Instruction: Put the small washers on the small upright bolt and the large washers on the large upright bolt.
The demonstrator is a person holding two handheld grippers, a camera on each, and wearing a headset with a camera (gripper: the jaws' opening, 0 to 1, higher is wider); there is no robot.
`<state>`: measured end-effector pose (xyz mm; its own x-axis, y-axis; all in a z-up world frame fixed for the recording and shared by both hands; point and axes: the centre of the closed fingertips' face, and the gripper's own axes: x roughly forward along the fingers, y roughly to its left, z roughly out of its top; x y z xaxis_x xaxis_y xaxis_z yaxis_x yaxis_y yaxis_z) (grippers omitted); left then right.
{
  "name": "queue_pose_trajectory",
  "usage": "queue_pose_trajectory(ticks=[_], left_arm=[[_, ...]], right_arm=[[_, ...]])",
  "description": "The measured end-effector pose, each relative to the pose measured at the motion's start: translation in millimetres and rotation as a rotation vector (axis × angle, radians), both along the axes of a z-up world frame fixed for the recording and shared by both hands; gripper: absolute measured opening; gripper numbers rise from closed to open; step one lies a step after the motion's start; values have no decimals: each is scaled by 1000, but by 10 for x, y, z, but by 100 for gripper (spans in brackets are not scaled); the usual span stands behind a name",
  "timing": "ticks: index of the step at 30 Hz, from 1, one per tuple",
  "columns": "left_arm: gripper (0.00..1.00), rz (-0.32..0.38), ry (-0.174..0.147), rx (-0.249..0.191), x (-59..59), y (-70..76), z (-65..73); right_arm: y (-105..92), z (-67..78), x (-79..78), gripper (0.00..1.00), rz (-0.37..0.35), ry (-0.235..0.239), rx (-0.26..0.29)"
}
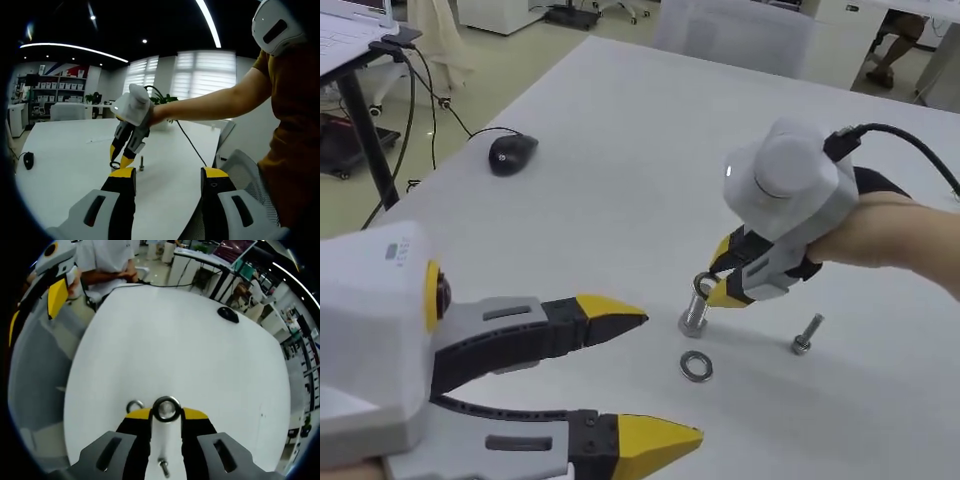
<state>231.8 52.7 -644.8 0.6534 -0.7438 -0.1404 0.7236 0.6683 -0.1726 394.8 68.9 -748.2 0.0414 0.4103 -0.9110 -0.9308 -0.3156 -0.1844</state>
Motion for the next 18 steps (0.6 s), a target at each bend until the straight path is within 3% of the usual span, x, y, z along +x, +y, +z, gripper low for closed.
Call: queue_pose_trajectory(ticks=[18], left_arm=[[51,19,9,-8,8,38,-25]], right_arm=[[9,-182,58,22,15,0,-55]])
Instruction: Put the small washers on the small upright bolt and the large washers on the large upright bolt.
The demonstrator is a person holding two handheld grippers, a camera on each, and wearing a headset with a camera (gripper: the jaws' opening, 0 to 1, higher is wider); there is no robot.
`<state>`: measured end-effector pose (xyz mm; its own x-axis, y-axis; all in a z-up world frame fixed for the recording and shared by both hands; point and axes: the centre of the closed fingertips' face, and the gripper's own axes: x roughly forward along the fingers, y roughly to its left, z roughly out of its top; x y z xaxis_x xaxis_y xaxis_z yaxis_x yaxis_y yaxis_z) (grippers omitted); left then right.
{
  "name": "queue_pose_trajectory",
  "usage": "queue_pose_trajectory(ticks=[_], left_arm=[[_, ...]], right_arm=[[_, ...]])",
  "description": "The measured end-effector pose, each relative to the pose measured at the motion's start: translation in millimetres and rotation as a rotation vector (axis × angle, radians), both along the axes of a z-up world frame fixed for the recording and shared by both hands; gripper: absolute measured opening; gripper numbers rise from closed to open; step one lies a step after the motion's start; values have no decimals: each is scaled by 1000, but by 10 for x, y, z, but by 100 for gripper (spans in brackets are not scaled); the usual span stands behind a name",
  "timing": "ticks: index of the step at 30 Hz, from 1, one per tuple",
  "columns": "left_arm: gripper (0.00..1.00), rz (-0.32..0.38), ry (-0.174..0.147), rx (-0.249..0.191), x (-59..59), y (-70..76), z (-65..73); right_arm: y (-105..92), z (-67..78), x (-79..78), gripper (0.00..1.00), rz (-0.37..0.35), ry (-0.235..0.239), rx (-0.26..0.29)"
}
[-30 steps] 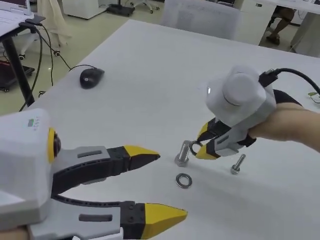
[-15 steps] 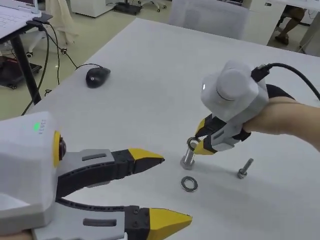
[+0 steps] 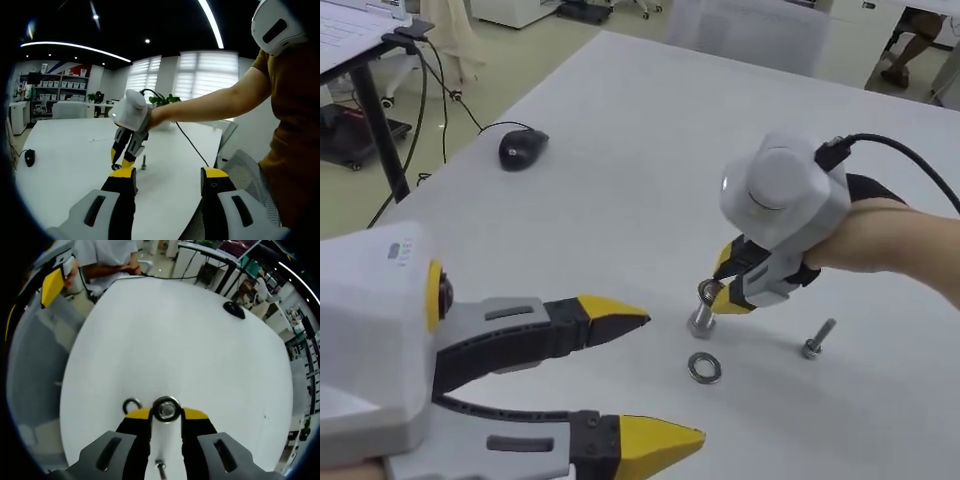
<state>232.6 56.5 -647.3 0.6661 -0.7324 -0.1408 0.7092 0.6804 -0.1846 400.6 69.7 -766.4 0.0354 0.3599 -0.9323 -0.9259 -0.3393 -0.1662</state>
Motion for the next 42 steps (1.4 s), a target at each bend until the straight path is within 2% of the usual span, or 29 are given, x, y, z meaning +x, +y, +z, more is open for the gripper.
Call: queue_pose_trajectory(ticks=[4,6,22,33,36,38,42], left_arm=[[51,2,3,2,1,8,-11],[51,4,4,1,5,14,-14],[50,12,11,-1,57,44,-46],[50,17,13,-3,65,50,-59],[50,18,15,0,60,52,-68],[50,18,15,1,56,54,-68],[50,24,12,1,47,80,-57]], right_arm=[[14,-71,10,22,3,-4,-17],[22,-154,38,22,0,3,-22],[-8,-426,5,23,-22,52,-45],[-37,-453,-13,24,-13,55,-43],[-67,-499,-11,24,-11,50,-45],[-67,-518,-2,24,-11,48,-38],[-65,-454,13,25,-24,52,-5]])
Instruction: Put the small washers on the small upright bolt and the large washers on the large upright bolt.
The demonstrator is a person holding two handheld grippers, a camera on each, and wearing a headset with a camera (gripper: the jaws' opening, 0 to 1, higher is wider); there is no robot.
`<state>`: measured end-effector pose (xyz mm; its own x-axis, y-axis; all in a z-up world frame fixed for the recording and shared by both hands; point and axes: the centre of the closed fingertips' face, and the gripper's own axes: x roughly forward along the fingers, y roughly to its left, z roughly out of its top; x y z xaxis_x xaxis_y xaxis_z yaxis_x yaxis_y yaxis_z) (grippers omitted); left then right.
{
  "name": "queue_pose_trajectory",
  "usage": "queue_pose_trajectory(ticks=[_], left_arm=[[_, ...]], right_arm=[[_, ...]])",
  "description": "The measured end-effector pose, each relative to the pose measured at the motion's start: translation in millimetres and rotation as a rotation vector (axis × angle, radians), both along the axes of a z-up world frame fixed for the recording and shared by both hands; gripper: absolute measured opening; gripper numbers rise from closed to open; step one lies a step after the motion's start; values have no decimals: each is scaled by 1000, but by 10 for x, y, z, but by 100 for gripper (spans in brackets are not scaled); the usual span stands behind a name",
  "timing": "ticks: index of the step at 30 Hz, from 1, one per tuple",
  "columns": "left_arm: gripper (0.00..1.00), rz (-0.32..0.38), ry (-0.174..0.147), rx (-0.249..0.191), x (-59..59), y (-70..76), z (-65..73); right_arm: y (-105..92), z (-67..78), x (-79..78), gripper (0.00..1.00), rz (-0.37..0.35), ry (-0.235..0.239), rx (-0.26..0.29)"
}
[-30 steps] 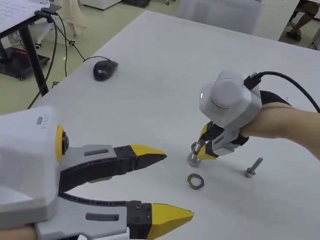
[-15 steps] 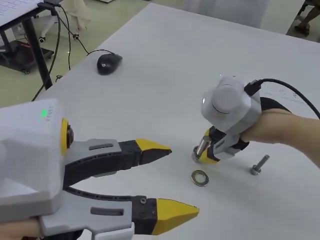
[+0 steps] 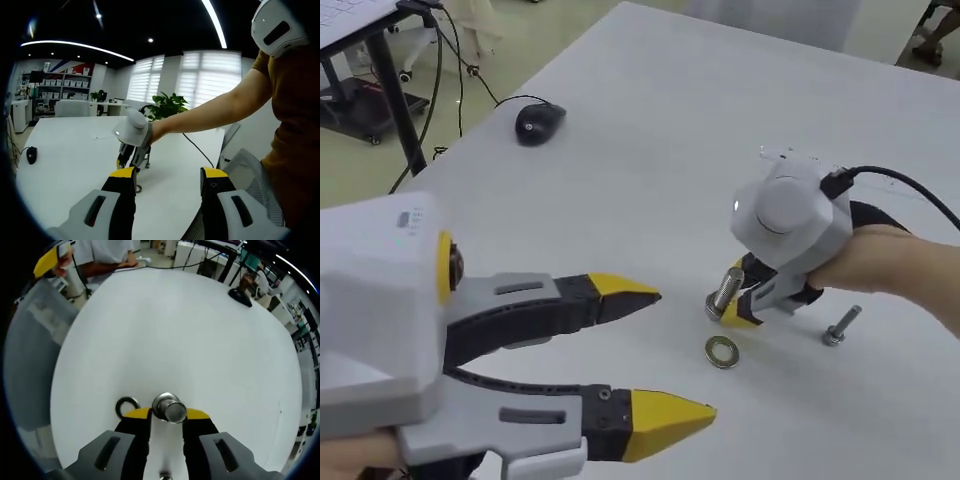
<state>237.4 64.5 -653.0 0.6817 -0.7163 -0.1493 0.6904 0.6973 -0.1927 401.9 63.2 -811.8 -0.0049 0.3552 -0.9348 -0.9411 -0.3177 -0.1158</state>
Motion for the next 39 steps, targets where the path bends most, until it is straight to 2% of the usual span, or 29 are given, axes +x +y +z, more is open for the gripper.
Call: queue_pose_trajectory(ticks=[4,12,16,19,23,30,37,39], left_arm=[[50,1,0,5,-3,3,-4],[50,-8,-15,12,-10,-28,33],[50,-12,-14,36,-26,-34,13],[50,-19,-26,16,-49,-52,61],[51,-18,-31,16,-69,-40,84],[51,-5,-32,24,-89,24,92],[51,1,-30,26,-100,55,88],[51,2,-30,26,-96,62,91]], right_arm=[[-70,46,42,25,-13,-8,3],[-226,140,-116,24,-27,-4,16],[-245,141,-187,24,-24,2,17],[-241,124,-241,24,-26,17,19],[-221,100,-366,24,1,38,20],[-150,16,-473,25,12,65,11],[-126,-54,-516,32,12,84,-9],[-129,-67,-498,32,18,69,-14]])
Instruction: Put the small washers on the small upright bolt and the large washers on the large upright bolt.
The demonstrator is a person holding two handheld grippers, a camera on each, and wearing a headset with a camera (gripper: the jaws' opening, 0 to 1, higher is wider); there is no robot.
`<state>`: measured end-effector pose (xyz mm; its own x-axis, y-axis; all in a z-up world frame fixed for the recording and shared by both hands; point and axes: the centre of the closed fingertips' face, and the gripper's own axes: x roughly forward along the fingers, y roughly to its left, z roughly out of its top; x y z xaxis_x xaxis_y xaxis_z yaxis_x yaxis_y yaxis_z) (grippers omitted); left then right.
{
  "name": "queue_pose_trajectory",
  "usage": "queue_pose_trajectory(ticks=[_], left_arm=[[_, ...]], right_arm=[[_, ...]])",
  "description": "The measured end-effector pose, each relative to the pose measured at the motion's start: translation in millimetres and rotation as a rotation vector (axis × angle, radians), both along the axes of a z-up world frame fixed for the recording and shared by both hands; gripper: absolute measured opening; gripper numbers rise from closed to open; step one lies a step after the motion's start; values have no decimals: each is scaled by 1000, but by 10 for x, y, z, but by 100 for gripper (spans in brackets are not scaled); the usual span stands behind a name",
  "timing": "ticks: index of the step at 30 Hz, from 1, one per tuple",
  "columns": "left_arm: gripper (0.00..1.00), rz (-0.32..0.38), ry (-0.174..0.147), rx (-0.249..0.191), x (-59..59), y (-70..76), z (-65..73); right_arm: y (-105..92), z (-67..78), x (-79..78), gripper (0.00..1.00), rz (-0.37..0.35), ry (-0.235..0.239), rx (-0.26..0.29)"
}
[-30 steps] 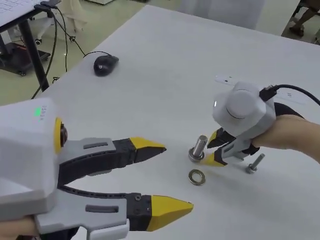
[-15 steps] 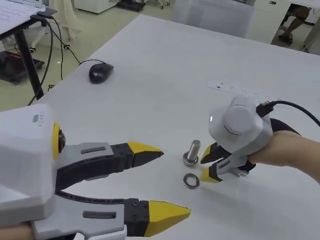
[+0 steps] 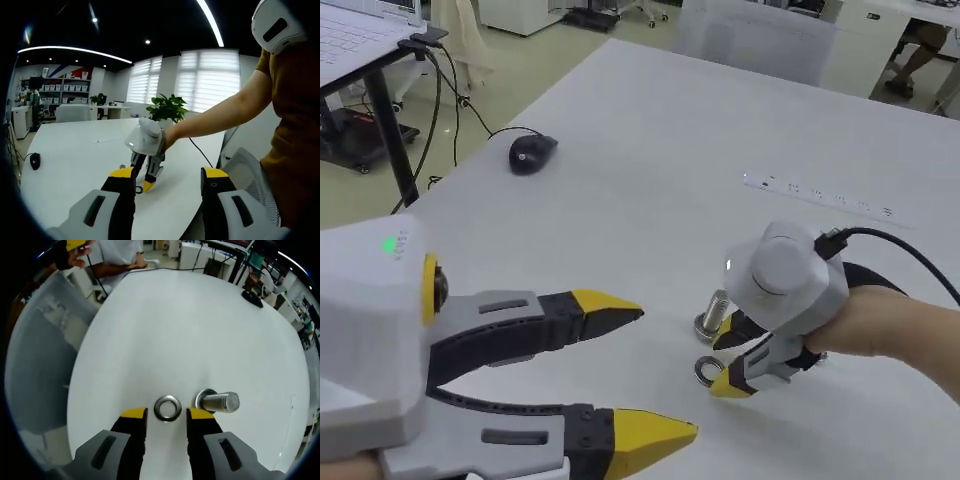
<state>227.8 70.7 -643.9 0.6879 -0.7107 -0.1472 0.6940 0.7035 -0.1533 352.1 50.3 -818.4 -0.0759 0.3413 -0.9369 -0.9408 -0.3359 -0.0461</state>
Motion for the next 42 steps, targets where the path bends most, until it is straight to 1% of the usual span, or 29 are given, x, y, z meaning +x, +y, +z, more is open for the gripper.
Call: queue_pose_trajectory(ticks=[2,7,8,9,14,18,25,26,29,32,36,39,42], left_arm=[[51,2,1,2,4,7,-1],[51,8,0,-1,13,22,2],[51,10,1,-2,14,24,-3],[51,10,3,-2,14,24,-8],[51,13,11,-2,25,16,-39],[51,16,5,-11,40,8,-20],[51,15,8,-6,54,-5,-39],[51,16,8,-8,56,-5,-41],[51,16,10,-8,52,-12,-51],[51,13,13,-7,42,-19,-58],[51,15,11,-9,36,-15,-50],[51,16,11,-8,31,-10,-50],[51,16,14,-7,23,-11,-59]], right_arm=[[-4,-14,0,32,-9,12,-6],[-21,-62,-6,32,-8,13,-20],[-22,-74,-12,32,-11,21,-21],[-20,-73,-18,32,-16,31,-20],[-21,-74,-12,32,-10,42,-23],[-23,-73,-15,31,-8,37,-20],[-24,-74,-11,31,-10,31,-27],[-23,-72,-9,30,-19,30,-26],[-12,-72,-42,25,-6,26,-22],[-12,-69,-34,25,-11,28,-23],[-6,-67,-38,23,-24,19,-36],[-2,-62,-35,22,-30,23,-31],[3,-58,-34,22,-22,17,-30]])
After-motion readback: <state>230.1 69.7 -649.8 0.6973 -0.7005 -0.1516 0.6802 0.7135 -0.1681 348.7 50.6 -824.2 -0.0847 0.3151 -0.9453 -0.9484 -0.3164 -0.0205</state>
